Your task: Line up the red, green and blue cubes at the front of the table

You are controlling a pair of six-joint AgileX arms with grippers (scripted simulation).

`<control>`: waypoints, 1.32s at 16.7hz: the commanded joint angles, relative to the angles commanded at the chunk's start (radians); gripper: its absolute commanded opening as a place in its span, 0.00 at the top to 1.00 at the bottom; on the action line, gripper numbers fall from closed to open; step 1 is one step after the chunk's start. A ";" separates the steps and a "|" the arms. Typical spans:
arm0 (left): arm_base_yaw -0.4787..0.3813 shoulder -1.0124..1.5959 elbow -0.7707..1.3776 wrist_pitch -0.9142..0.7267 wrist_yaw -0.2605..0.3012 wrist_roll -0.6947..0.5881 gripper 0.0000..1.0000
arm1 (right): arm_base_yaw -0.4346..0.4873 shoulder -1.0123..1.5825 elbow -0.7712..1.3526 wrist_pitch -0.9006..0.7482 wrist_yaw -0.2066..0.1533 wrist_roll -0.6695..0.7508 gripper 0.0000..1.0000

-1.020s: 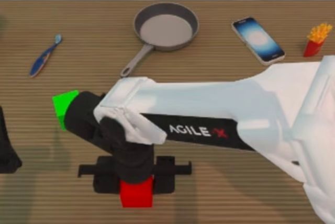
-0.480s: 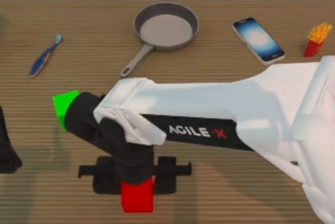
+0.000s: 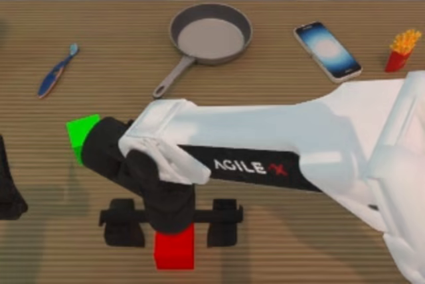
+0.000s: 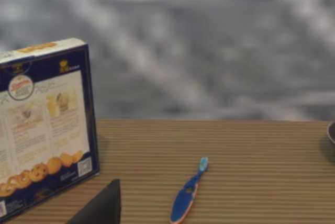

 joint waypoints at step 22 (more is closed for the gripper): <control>-0.012 0.083 0.081 -0.053 0.003 0.051 0.00 | -0.040 -0.168 0.084 -0.184 0.033 -0.055 0.00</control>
